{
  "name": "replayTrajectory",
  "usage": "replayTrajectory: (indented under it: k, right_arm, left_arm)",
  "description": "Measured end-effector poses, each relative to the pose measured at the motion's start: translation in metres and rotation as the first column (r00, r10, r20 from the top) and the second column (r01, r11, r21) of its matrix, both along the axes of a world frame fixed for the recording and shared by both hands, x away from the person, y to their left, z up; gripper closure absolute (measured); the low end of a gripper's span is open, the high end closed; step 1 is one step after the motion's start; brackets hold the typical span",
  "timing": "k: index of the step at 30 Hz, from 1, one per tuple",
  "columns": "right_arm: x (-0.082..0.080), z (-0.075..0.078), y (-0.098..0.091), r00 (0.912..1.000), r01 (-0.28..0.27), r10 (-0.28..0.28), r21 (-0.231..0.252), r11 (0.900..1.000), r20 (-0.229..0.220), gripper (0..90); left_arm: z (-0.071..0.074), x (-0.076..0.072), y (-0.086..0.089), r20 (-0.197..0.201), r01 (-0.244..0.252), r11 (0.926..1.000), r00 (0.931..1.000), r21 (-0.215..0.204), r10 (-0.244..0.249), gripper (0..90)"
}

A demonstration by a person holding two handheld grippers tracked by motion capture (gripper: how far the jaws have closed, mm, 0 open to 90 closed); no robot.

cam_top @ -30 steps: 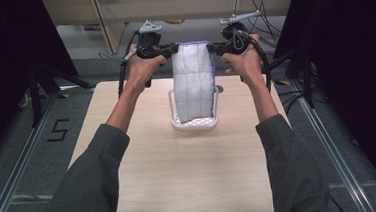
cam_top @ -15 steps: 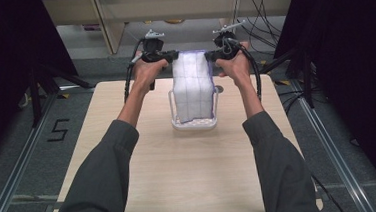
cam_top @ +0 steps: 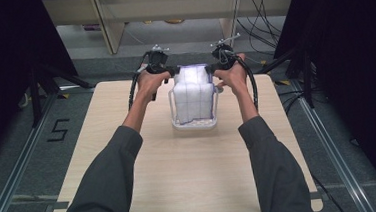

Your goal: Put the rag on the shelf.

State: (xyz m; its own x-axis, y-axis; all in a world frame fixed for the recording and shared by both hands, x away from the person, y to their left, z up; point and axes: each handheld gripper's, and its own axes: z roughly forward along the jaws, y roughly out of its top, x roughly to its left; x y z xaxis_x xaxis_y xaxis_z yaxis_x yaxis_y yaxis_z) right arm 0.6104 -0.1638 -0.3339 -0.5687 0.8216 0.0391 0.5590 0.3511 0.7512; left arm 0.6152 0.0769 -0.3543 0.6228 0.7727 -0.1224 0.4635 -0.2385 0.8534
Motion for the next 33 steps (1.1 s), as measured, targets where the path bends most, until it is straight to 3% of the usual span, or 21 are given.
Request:
replayTrajectory:
  k: [3, 5, 7, 9, 11, 13, 14, 16, 22, 24, 28, 29, 31, 33]
  right_arm:
    - [0.002, -0.005, 0.001, 0.9997, -0.02, 0.02, -0.018, 0.9996, -0.012, 83.6]
    - [0.0, -0.008, 0.003, 0.998, 0.01, -0.01, -0.006, 0.9999, -0.063, 82.8]
    - [0.002, -0.01, 0.002, 0.9985, 0.006, -0.007, -0.01, 0.9999, -0.055, 82.3]
    - [0.003, -0.014, 0.0, 0.9973, 0.016, -0.017, -0.006, 0.9998, -0.072, 74.7]
    - [0.003, -0.015, -0.001, 0.9975, 0.032, -0.032, 0.005, 0.9995, -0.064, 73.5]
    - [0.002, -0.013, -0.002, 0.9954, 0.048, -0.047, 0.009, 0.9988, -0.083, 69.7]
    - [0.004, -0.013, -0.003, 0.997, 0.045, -0.044, 0.013, 0.9989, -0.064, 69.7]
    - [0.003, -0.011, -0.005, 0.9954, 0.058, -0.056, 0.022, 0.9981, -0.078, 69.1]
    - [0.001, -0.008, -0.016, 0.9955, 0.062, -0.061, 0.016, 0.9979, -0.072, 66.0]
    - [0.0, -0.007, -0.019, 0.9976, 0.057, -0.056, 0.014, 0.9983, -0.041, 65.1]
    - [-0.004, -0.002, -0.024, 0.9985, 0.044, -0.043, 0.026, 0.9987, -0.033, 63.5]
    - [-0.004, -0.002, -0.026, 0.9996, 0.028, -0.028, 0.014, 0.9995, -0.003, 63.5]
    - [-0.008, 0.001, -0.028, 0.9995, 0.031, -0.031, 0.026, 0.9992, -0.004, 63.2]
    - [-0.011, 0.004, -0.03, 0.9998, 0.02, -0.02, 0.027, 0.9994, 0.0, 61.9]
  left_arm:
    - [-0.004, -0.001, 0.0, -0.035, 0.016, 0.9998, 0.9993, 0.014, -0.015, 80.5]
    - [-0.007, -0.001, 0.001, -0.056, -0.003, 0.9998, 0.9984, 0.02, 0.005, 76.0]
    - [-0.008, -0.002, 0.005, -0.052, -0.033, 0.9994, 0.9981, 0.005, 0.033, 72.8]
    - [-0.006, -0.003, 0.008, -0.052, -0.042, 0.9991, 0.9977, -0.001, 0.042, 66.5]
    - [-0.004, -0.005, 0.011, -0.049, -0.044, 0.999, 0.9978, -0.002, 0.044, 66.7]
    - [-0.002, -0.006, 0.012, -0.05, -0.041, 0.9991, 0.9979, 0.003, 0.042, 66.4]
    - [-0.001, -0.007, 0.013, -0.048, -0.038, 0.9992, 0.9981, 0.006, 0.039, 66.1]
    - [0.002, -0.01, 0.016, -0.048, -0.036, 0.9993, 0.9982, -0.012, 0.036, 66.1]
    - [0.001, -0.018, 0.024, -0.059, -0.021, 0.9998, 0.998, 0.003, 0.021, 64.6]
    - [0.001, -0.021, 0.028, -0.071, -0.023, 0.9997, 0.9972, -0.004, 0.022, 63.0]
    - [-0.002, -0.027, 0.035, -0.087, -0.016, 0.9998, 0.9961, -0.009, 0.016, 59.6]
    - [-0.002, -0.028, 0.038, -0.085, -0.02, 0.9997, 0.9962, -0.013, 0.019, 58.8]
    - [-0.001, -0.031, 0.043, -0.088, -0.029, 0.9994, 0.9957, -0.016, 0.028, 55.3]
    - [-0.001, -0.034, 0.047, -0.091, -0.047, 0.9988, 0.9947, 0.009, 0.048, 47.6]
